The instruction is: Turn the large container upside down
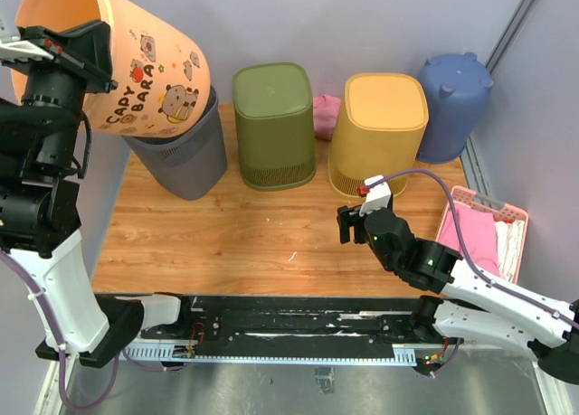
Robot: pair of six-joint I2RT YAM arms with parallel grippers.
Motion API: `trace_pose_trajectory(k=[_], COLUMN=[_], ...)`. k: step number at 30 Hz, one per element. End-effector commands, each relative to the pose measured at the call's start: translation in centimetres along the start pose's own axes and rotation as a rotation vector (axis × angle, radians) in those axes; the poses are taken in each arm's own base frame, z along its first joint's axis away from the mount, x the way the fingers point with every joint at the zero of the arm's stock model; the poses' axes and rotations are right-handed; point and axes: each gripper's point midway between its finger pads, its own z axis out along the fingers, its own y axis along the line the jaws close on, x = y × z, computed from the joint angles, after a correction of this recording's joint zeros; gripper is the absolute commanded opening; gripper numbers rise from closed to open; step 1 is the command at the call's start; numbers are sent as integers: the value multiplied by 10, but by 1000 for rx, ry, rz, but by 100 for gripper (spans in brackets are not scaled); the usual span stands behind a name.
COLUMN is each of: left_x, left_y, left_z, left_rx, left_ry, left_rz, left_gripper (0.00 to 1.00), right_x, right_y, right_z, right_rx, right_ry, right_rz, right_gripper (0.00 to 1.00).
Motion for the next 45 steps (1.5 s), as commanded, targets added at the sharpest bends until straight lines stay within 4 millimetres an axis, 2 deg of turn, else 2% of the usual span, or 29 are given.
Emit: trace_pose_trajectory(k=[1, 5, 10, 13, 21, 22, 26, 29, 31, 32, 33, 34, 36, 39, 43, 45], left_x=[-17, -8, 24, 56, 160, 177, 207, 220, 232, 238, 245, 252, 262, 276, 300, 314], left_y=[-35, -55, -75, -87, -90, -88, -88, -96, -101, -102, -103, -103, -101, -95, -87, -83], left_z=[-8, -27, -55, -79, -111, -114, -121, -129, -133, -134, -133, -132, -129, -123, -123, -126], left_rx=[177, 298, 451, 570, 666, 665, 663, 714, 740, 737, 723, 701, 655, 578, 489, 449], left_ry=[-52, -6, 96, 165, 393, 427, 475, 486, 505, 514, 521, 525, 525, 532, 571, 606], left_rz=[-60, -79, -78, -62, -215, -248, -349, -458, -533, -556, -570, -581, -611, -698, -778, -797], left_gripper=[0, 0, 0, 0, 0, 0, 0, 0, 0, 0, 0, 0, 0, 0, 0, 0], right_x=[-27, -29, -30, -33, -33, -31, -27, -38, -48, -58, -55, -64, -69, -69, -52, -42], right_y=[-15, -27, -44, -53, -57, -56, -46, -24, -18, -19, -16, -12, -8, -22, -41, -41], right_z=[-8, -14, -21, -26, -27, -26, -22, -21, -22, -24, -22, -23, -19, -14, -14, -15], right_rx=[50, 86, 152, 188, 207, 201, 160, 36, 2, 1, -31, -95, -222, -265, -190, -189], right_ry=[-72, -88, -110, -132, -141, -135, -118, -93, -55, -36, 18, 52, 136, 181, 189, 214], right_rz=[36, 34, 46, 67, 83, 86, 114, 169, 222, 264, 285, 325, 461, 616, 697, 764], right_gripper=[75, 75, 75, 75, 75, 75, 75, 77, 78, 83, 90, 93, 94, 93, 93, 93])
